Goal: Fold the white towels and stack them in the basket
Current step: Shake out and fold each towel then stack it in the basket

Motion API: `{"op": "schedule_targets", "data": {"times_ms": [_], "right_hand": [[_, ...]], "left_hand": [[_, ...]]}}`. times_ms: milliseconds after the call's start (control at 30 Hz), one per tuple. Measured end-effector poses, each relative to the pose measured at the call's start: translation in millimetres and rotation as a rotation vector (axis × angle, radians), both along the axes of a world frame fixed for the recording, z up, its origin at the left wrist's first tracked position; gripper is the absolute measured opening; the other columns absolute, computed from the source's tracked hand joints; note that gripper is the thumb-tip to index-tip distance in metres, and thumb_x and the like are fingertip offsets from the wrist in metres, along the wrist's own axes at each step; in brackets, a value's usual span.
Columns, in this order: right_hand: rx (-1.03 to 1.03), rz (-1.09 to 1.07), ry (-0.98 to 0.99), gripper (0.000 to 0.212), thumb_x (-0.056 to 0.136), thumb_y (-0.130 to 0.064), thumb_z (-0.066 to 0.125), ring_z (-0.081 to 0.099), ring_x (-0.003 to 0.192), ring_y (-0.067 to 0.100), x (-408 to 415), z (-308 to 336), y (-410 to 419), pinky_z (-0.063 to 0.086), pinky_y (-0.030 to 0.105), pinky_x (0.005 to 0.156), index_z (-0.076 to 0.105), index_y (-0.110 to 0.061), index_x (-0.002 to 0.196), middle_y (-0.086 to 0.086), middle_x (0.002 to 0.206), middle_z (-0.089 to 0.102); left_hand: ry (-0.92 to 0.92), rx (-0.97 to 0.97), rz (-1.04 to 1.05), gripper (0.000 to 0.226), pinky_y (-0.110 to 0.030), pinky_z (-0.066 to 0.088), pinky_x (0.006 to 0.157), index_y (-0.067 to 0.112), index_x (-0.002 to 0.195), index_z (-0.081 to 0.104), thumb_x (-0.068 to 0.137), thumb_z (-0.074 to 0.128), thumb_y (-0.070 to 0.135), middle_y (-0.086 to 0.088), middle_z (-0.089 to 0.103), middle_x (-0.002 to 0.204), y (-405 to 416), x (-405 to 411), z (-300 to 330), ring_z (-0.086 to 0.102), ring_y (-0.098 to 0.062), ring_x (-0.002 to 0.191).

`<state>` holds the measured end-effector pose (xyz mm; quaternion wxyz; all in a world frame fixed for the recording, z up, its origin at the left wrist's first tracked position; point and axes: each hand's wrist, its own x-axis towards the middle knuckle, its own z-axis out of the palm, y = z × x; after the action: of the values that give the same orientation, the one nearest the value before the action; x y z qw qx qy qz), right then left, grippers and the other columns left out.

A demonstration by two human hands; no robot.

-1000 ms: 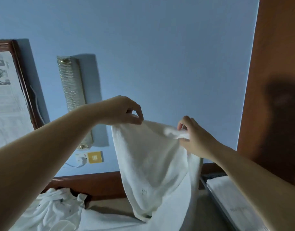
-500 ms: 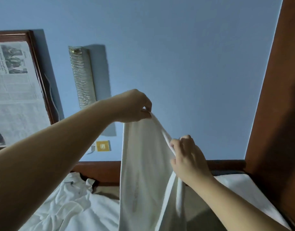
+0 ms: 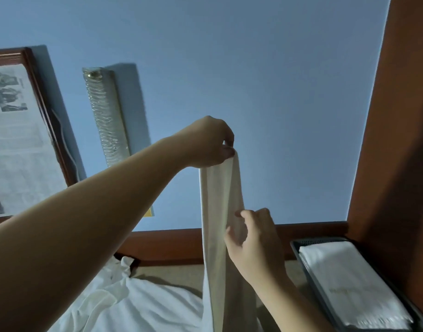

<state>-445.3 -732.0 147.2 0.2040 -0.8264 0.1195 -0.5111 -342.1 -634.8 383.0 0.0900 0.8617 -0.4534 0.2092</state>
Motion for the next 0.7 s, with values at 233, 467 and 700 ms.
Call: {"op": "schedule_targets", "data": {"times_ms": [233,467,700], "right_hand": [[0.253,-0.020,-0.072,0.036,0.090,-0.046,0.076,0.061,0.074,0.002,-3,23,-8,0.040,0.001,0.058,0.057,-0.024,0.110,-0.011,0.094,0.065],[0.317,-0.149,-0.064,0.023,0.094,-0.034,0.075,0.061,0.072,0.008,-6,29,-33,0.035,0.007,0.054,0.058,-0.022,0.104,-0.007,0.100,0.059],[0.503,0.108,-0.012,0.006,0.099,-0.022,0.068,0.066,0.087,0.000,-4,16,-54,0.049,0.016,0.073,0.064,-0.026,0.100,-0.015,0.092,0.070]], "left_hand": [[-0.003,0.107,-0.122,0.010,-0.027,0.043,0.063,0.040,0.086,0.069,0.095,0.068,0.045,0.016,0.051,0.082,-29,-21,-2,0.061,-0.014,0.081],[0.015,0.162,-0.197,0.010,-0.027,0.042,0.063,0.040,0.088,0.071,0.094,0.068,0.047,0.015,0.052,0.079,-39,-24,-4,0.057,-0.008,0.076],[0.002,0.161,-0.185,0.011,-0.028,0.042,0.066,0.040,0.087,0.068,0.094,0.069,0.048,0.016,0.053,0.085,-32,1,-12,0.055,-0.006,0.079]]}}
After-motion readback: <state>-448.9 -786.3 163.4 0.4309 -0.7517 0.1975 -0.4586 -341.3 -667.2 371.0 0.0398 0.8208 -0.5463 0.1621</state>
